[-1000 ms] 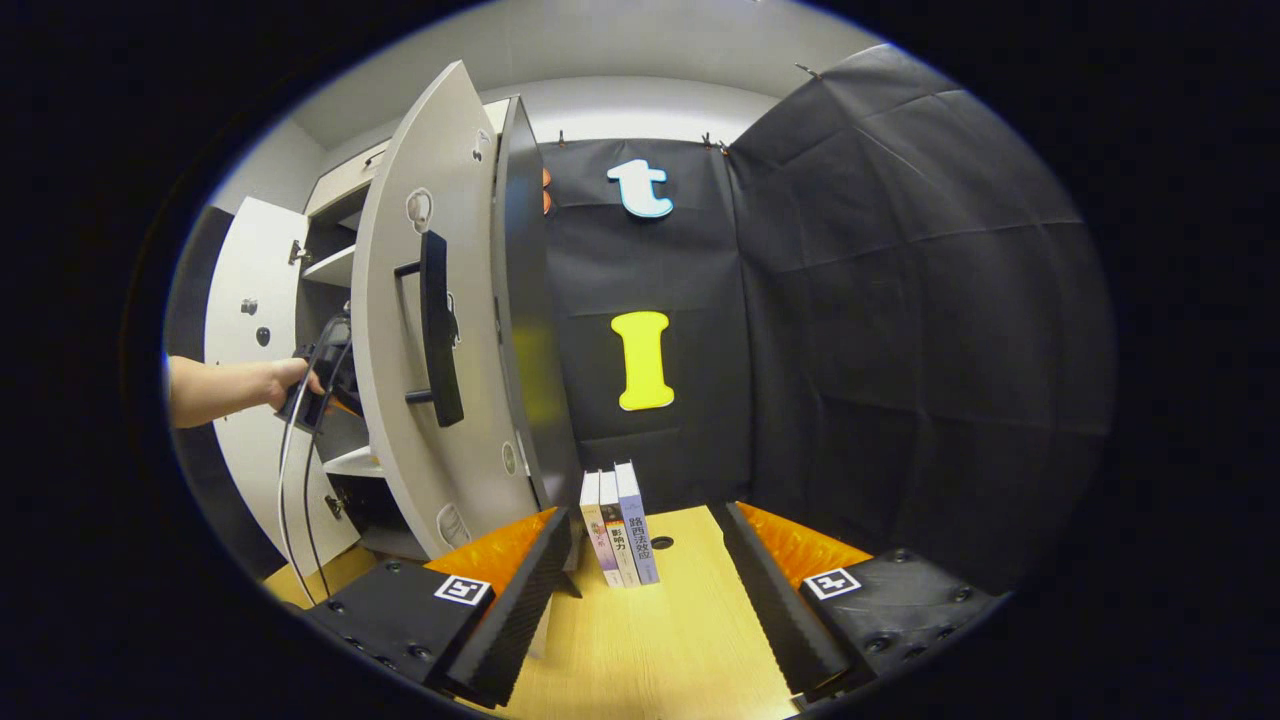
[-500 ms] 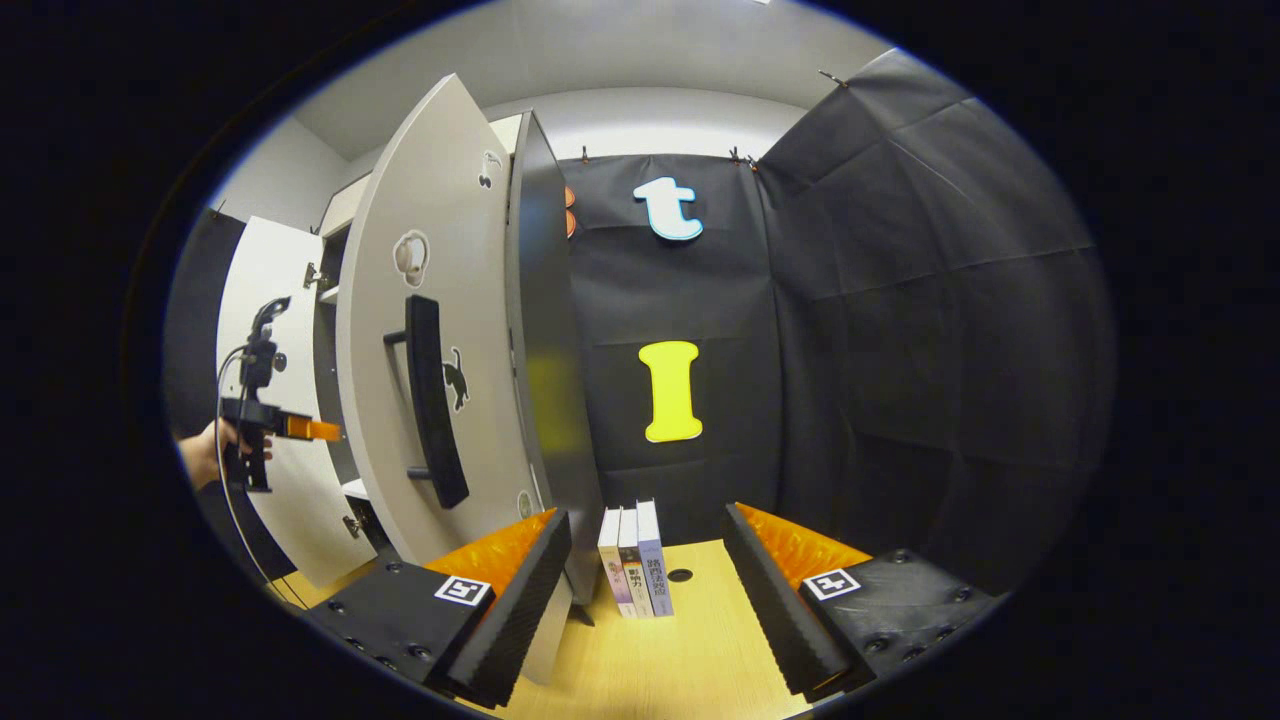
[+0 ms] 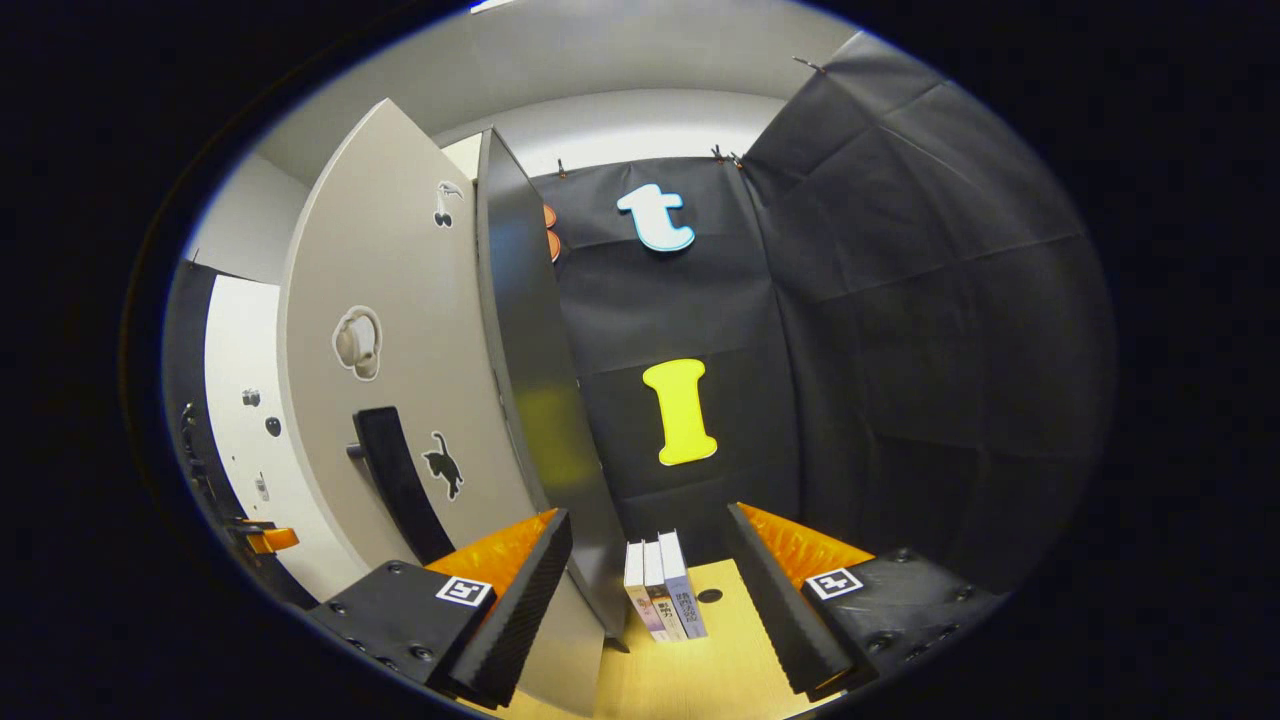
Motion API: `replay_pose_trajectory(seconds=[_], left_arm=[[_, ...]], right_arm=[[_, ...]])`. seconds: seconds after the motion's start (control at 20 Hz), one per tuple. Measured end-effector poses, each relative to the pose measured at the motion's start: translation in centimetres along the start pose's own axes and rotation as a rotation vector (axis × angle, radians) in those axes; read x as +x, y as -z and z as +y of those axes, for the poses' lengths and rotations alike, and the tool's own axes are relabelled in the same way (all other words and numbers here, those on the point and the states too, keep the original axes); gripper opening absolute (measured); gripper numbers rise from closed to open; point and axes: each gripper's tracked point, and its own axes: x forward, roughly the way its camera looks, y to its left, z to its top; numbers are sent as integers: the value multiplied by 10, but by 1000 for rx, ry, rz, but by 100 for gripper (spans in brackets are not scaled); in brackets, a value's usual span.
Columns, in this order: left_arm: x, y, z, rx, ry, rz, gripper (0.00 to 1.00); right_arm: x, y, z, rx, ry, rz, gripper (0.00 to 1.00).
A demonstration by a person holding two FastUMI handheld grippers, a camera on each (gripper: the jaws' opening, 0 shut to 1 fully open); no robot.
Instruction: Grab one shoe with the right hand and put it into the shoe cabinet, grab the other shoe with the left hand and put it into the shoe cabinet; then close the right door with the right hand and the left door with the left hand.
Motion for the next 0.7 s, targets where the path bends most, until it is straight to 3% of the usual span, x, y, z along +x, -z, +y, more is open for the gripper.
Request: replay_pose_trajectory(seconds=[0.25, 0.35, 0.45, 0.7], left_arm=[[-23, 25, -1, -78, 57, 4, 98], [-26, 35, 10, -44, 52, 22, 98], [-27, 38, 20, -17, 52, 29, 98], [-32, 39, 26, -82, 100, 27, 95]], right_arm=[[10, -10, 30, -52, 6, -18, 98], [11, -9, 47, -49, -7, -11, 98], [10, -10, 47, -76, 13, -8, 96], [0, -7, 57, -93, 40, 7, 97]])
